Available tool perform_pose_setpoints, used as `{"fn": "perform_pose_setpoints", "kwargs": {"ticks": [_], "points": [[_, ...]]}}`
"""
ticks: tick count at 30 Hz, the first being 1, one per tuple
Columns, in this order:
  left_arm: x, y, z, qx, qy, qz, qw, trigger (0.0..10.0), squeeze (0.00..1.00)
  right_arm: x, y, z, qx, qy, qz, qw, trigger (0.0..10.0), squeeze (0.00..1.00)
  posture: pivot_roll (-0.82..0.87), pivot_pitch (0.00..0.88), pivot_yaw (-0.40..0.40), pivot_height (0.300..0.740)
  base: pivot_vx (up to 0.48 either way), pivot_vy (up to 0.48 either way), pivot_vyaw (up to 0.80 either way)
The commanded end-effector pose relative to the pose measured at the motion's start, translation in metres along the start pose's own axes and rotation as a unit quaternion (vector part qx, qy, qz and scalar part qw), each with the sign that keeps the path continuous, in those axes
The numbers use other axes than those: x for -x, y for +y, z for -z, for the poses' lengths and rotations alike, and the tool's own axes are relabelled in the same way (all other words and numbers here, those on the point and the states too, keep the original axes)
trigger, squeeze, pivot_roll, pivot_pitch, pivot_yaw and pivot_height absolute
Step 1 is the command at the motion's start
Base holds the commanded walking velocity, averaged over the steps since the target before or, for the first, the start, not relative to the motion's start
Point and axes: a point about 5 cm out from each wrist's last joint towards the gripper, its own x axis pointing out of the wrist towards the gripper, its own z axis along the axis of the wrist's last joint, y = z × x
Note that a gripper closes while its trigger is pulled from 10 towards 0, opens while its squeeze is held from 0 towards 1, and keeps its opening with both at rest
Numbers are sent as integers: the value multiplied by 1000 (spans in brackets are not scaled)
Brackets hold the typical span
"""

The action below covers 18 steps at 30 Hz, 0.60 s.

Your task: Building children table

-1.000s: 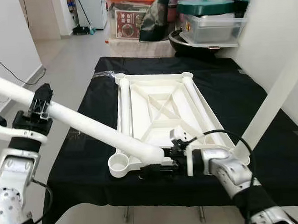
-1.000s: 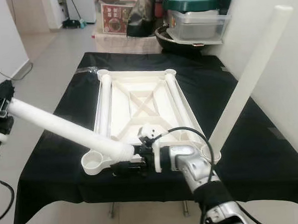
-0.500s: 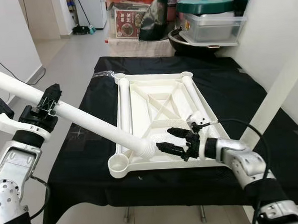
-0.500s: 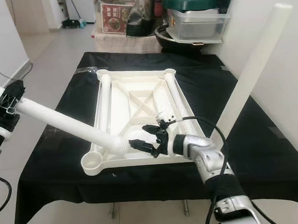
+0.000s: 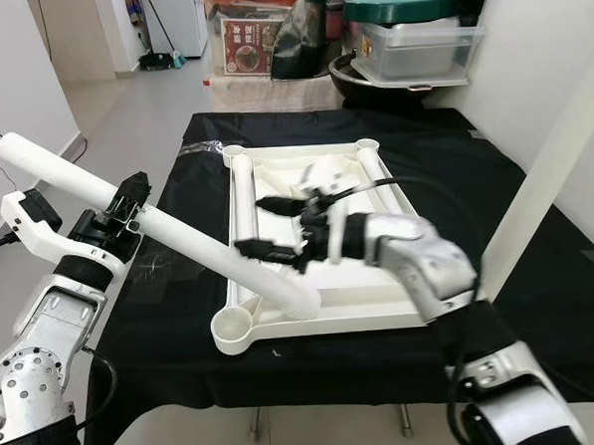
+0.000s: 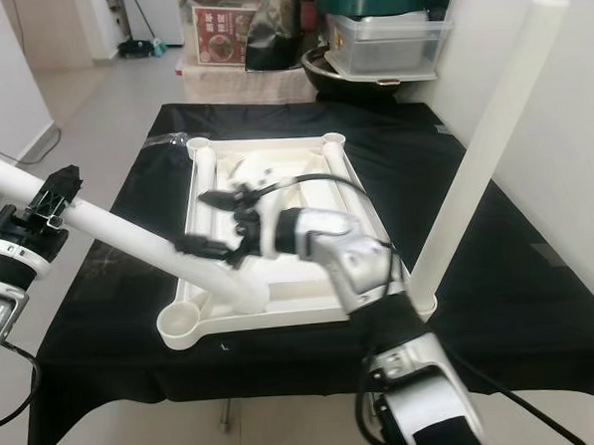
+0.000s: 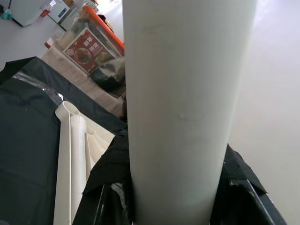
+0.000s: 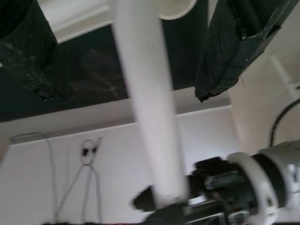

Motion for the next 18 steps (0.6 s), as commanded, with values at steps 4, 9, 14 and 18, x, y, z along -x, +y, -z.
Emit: {"fn": "perform_pose_setpoints", "kwargs": {"ticks": [4, 9, 14, 18], "points": [[0, -4, 7, -3, 9, 6, 1000, 10000, 0, -10, -1, 17, 4, 78, 18, 997, 10000, 0, 109, 0, -44, 740, 0, 0, 0], [0, -6, 11, -1, 13, 8, 1000, 10000, 0, -14, -5, 21, -8, 98, 46, 994, 10000, 0, 103, 0, -42, 740, 0, 0, 0], [-4, -7, 17, 1, 23, 12, 1000, 10000, 0, -23, -6, 20, -9, 111, 62, 992, 10000, 0, 95, 0, -32, 740, 0, 0, 0], [-7, -9, 20, -1, 31, 18, 999, 10000, 0, -40, -2, 15, -2, 117, 59, 991, 10000, 0, 91, 0, -24, 740, 0, 0, 0]]}}
